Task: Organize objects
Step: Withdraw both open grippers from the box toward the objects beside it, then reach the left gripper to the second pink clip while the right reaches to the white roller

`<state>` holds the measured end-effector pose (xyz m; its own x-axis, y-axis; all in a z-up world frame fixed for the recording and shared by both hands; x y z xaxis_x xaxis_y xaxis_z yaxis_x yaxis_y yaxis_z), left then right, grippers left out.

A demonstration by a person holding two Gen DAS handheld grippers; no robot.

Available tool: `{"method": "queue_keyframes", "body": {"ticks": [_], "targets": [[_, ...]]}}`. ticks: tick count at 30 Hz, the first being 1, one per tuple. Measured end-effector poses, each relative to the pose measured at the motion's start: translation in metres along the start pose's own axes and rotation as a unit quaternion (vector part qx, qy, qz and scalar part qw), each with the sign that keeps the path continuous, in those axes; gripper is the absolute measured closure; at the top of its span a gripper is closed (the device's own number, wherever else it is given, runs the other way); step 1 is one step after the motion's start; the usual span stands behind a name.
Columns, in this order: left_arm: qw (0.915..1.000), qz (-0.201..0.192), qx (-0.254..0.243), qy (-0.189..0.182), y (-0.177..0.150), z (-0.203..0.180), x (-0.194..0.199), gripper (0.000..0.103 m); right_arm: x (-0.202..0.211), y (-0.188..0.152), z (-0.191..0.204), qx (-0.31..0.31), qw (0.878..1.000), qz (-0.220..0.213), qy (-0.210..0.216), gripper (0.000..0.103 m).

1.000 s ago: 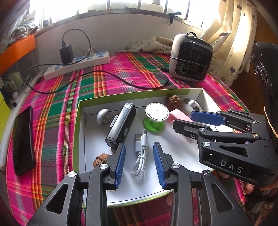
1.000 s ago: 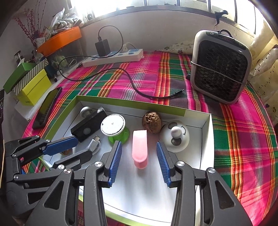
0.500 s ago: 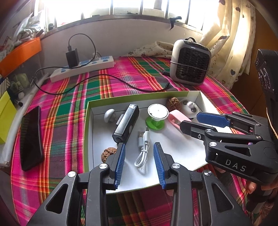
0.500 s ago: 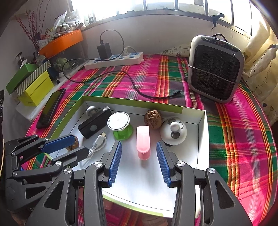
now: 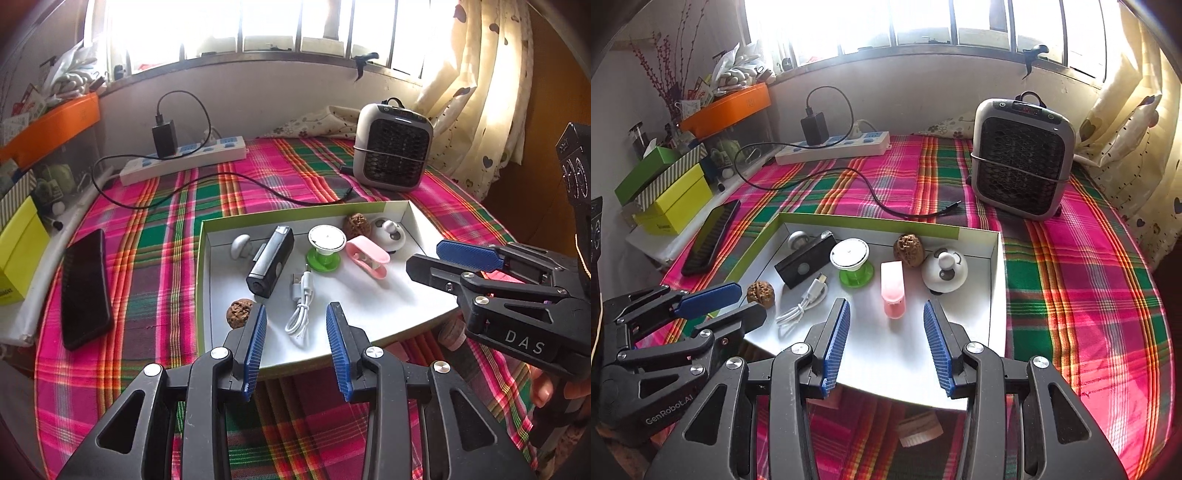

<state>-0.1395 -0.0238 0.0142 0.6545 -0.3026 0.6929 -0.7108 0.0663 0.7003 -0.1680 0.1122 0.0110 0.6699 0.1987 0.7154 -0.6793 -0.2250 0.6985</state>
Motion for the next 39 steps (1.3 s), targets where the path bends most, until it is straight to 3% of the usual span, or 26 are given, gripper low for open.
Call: {"method": "queue_keyframes", "body": {"ticks": [10,21,31,34,39], "targets": [[0.9994,-0.005,0.006,-0.034,-0.021,-0.002,0.016,0.071,0.025,-0.019,-0.018,-0.015,1.0,-0.014,-0.021,0.055],[0.995,0.014,-0.01,-0.099,-0.038,-0.02,0.002,0.068,0.031,-0.045,-0.032,-0.029,0.999,-0.007,-0.042,0.054],[0.992,0.037,-0.017,-0.119,-0.043,-0.028,-0.017,0.067,0.024,-0.065,-0.033,-0.037,0.998,0.017,-0.044,0.052],[0.9907,0.041,-0.019,-0.128,-0.044,-0.031,-0.019,0.067,0.019,-0.066,-0.029,-0.032,0.998,0.023,-0.042,0.043],[0.9889,0.047,-0.022,-0.139,-0.044,-0.034,-0.022,0.067,0.013,-0.065,-0.027,-0.028,0.998,0.027,-0.046,0.042]]}}
Point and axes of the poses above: each gripper's, at about its wrist camera, not at the fingertips, and x roughly against the way its jaws point, z to its left, y to its top, the point moved 5 cm from there along -x, roughly the way its jaws point, and after that the axes turned 10 degrees about -y, right-handed, at the moved point
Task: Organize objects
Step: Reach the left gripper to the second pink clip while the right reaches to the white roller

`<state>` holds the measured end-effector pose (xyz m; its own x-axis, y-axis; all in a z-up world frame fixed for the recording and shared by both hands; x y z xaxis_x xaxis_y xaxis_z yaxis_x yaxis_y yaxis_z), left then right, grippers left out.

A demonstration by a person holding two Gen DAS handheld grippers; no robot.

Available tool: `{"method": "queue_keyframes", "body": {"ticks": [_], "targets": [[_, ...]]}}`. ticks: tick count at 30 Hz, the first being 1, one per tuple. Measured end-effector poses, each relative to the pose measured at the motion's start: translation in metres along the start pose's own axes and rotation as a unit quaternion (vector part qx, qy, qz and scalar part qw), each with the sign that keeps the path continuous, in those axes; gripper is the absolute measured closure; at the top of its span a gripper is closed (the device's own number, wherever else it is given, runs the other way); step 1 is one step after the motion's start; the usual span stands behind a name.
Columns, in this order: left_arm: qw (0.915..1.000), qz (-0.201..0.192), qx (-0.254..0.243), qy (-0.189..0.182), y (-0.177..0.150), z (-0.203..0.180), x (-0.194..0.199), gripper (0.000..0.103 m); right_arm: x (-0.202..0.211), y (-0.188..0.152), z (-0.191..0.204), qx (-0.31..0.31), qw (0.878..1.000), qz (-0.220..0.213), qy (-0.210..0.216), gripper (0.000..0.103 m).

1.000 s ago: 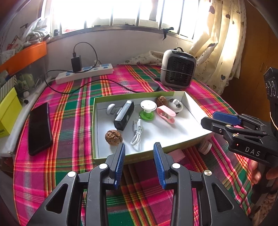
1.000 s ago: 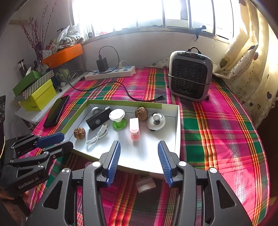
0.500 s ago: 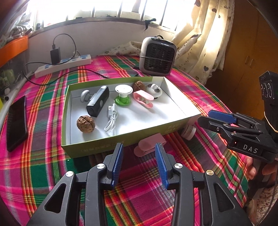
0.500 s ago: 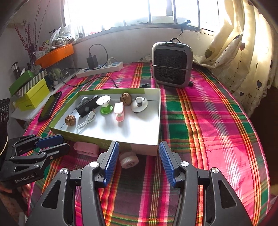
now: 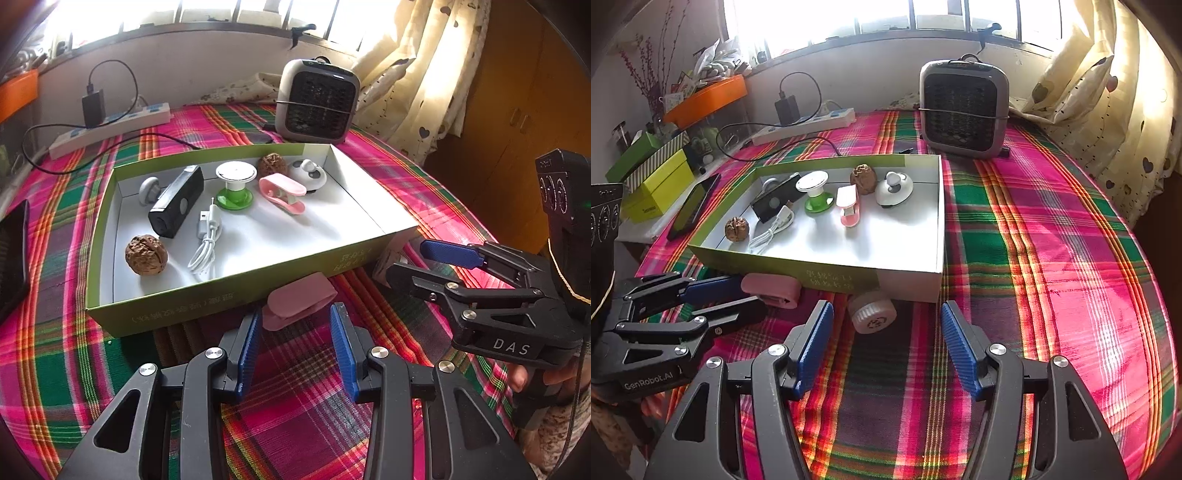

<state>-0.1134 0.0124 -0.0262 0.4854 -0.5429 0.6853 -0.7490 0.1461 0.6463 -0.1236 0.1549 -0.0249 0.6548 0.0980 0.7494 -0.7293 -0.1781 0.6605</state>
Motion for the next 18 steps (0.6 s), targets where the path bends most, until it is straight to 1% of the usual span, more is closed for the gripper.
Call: {"method": "queue_keyframes", "body": {"ticks": [4,7,9,11,13,14,16,18], "targets": [[0.9999,0.003,-0.005,-0.014,-0.001,-0.004,-0.001,0.067,-0.007,0.0,0.001,0.016,1.0,0.006,-0.017,0.042],[0.9996,0.01,-0.008,-0.025,-0.003,-0.009,-0.002,0.067,-0.011,-0.002,0.0,0.015,1.0,0.017,-0.016,0.042],[0.999,0.015,-0.007,-0.042,-0.005,-0.013,-0.002,0.067,-0.012,-0.003,-0.001,0.016,0.999,0.018,-0.021,0.042],[0.9985,0.021,-0.016,-0.048,-0.008,-0.018,-0.001,0.067,-0.012,-0.004,-0.002,0.015,0.999,0.019,-0.021,0.042],[0.9982,0.023,-0.027,-0.048,-0.009,-0.022,0.0,0.067,-0.013,-0.005,-0.004,0.017,0.999,0.023,-0.028,0.042],[0.9984,0.018,-0.031,-0.043,-0.008,-0.022,0.003,0.067,-0.012,-0.005,-0.005,0.018,0.999,0.023,-0.032,0.042],[0.9993,0.0,-0.034,-0.017,-0.004,-0.019,0.009,0.067,-0.012,-0.005,-0.006,0.017,0.999,0.023,-0.03,0.042],[0.9994,-0.006,-0.032,-0.012,0.0,-0.016,0.012,0.067,-0.013,-0.006,-0.006,0.015,0.999,0.024,-0.028,0.042]]}}
Point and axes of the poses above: each gripper's, at about its wrist camera, not at the fingertips, and x roughly against the way its jaws point, z to its left, y to its top, the point moved 5 cm from there along -x, roughly the way its jaws point, and after that the axes turned 10 degrees about -y, right-handed, at the moved point
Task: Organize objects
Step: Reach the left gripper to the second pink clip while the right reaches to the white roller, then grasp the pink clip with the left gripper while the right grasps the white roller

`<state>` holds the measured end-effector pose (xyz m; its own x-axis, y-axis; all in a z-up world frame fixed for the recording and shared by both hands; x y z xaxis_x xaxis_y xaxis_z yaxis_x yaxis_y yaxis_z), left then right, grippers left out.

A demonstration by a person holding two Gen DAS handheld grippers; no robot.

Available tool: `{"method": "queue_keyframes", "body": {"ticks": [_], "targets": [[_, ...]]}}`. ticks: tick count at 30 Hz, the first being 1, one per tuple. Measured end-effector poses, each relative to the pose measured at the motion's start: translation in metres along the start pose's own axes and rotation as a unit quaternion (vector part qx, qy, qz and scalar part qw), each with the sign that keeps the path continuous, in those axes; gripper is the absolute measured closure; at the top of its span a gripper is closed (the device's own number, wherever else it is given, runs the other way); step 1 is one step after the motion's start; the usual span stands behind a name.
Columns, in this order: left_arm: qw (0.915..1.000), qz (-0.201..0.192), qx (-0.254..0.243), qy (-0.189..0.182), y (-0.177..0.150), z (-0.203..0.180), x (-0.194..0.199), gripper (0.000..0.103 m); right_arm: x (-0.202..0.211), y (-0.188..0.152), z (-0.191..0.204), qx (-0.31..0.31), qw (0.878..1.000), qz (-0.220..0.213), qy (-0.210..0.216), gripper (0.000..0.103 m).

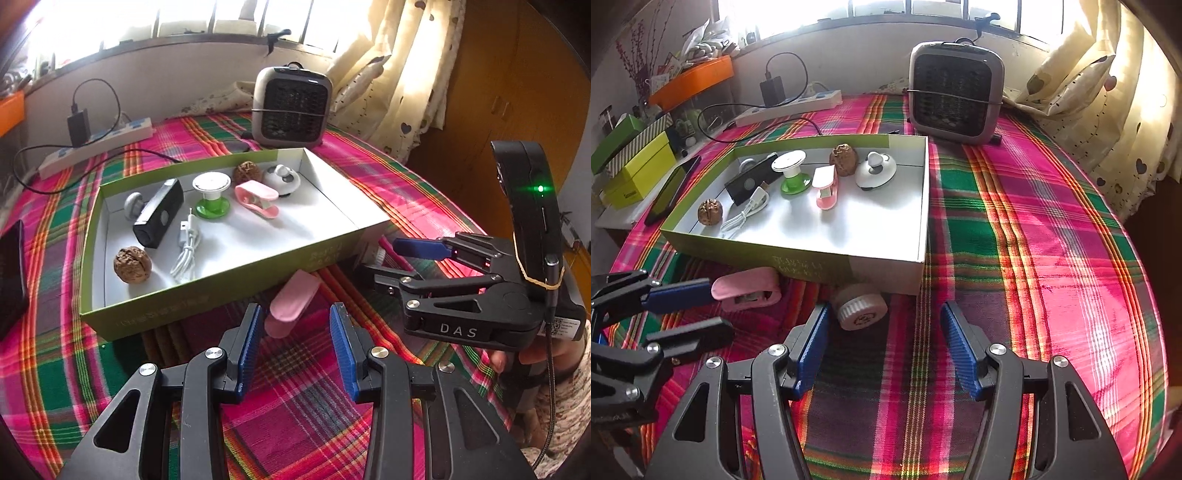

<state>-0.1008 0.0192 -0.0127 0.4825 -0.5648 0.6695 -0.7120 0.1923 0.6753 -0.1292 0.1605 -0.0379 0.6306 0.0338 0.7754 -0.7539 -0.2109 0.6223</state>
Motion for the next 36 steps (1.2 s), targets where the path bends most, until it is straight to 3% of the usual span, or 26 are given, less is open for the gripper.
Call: {"method": "queue_keyframes", "body": {"ticks": [23,26,36], "targets": [[0.9989,0.045,-0.013,-0.003,0.007,-0.011,-0.038,0.067,-0.004,0.003,0.001,0.014,1.0,-0.007,0.005,0.043],[0.9989,0.044,-0.014,0.004,0.008,-0.012,-0.041,0.067,-0.004,0.002,-0.003,0.017,1.0,-0.007,0.006,0.051],[0.999,0.034,0.009,0.028,0.011,-0.012,-0.044,0.068,-0.006,0.003,-0.009,0.013,1.0,-0.008,0.027,0.063]]}}
Point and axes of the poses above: each gripper's, at about its wrist camera, not at the fingertips, and x roughly against the way its jaws point, z to its left, y to its top, the point moved 5 cm from there along -x, roughly the way its jaws point, and after that the axes turned 10 degrees about -y, right-handed, at the moved point
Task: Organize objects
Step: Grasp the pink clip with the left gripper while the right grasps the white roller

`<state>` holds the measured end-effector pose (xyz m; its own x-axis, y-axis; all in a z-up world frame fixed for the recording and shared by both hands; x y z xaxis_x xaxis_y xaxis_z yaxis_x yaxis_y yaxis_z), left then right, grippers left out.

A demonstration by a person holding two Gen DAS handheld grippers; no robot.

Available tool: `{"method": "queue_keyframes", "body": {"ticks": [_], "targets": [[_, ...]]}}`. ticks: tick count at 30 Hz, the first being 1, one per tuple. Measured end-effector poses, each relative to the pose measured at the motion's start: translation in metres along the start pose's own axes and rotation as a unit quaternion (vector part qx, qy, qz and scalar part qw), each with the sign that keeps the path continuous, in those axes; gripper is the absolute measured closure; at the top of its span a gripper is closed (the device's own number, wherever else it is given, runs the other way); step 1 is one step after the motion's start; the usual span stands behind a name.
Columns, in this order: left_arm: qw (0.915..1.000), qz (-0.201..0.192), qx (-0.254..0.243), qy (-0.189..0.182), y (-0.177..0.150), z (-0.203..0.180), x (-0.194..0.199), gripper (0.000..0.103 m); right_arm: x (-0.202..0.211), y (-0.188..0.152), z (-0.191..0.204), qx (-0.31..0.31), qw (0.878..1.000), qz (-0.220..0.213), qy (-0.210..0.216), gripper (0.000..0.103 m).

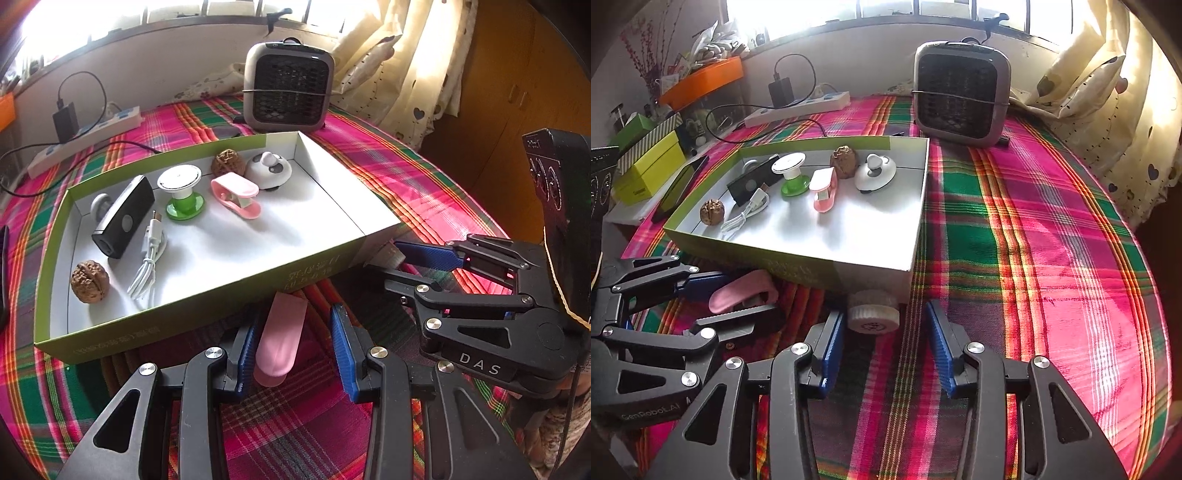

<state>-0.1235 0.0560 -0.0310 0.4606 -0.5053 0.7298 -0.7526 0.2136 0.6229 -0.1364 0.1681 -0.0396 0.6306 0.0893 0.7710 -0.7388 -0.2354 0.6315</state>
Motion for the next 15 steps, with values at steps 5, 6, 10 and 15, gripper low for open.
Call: {"method": "queue_keyframes", "body": {"ticks": [5,6,10,15], "targets": [[0.9998,-0.002,-0.002,0.02,-0.0015,-0.0015,-0.0002,0.073,0.0001,-0.0002,-0.0033,-0.002,1.0,0.0,0.002,0.072],[0.9998,-0.003,0.001,0.021,-0.0014,-0.0008,-0.0001,0.074,-0.0001,0.0,-0.0039,-0.003,1.0,0.0,0.003,0.072],[0.9995,-0.006,0.008,0.03,-0.0014,0.0008,0.0,0.078,-0.0003,0.0001,-0.005,-0.003,1.0,0.0,0.007,0.074],[0.999,-0.007,0.015,0.041,-0.0016,0.0019,0.0004,0.088,-0.0003,0.0001,-0.0046,-0.003,1.0,0.0,0.007,0.074]]}}
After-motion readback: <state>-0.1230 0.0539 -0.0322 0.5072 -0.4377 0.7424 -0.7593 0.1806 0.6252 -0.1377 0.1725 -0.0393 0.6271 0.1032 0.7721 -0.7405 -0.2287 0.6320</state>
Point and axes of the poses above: each gripper's, at about its wrist camera, not at the fingertips, and x roughly against the way its jaws point, z to its left, y to its top, the point moved 5 cm from there along -x, roughly the way its jaws point, and after that the axes turned 10 degrees about -y, right-handed, at the moved point
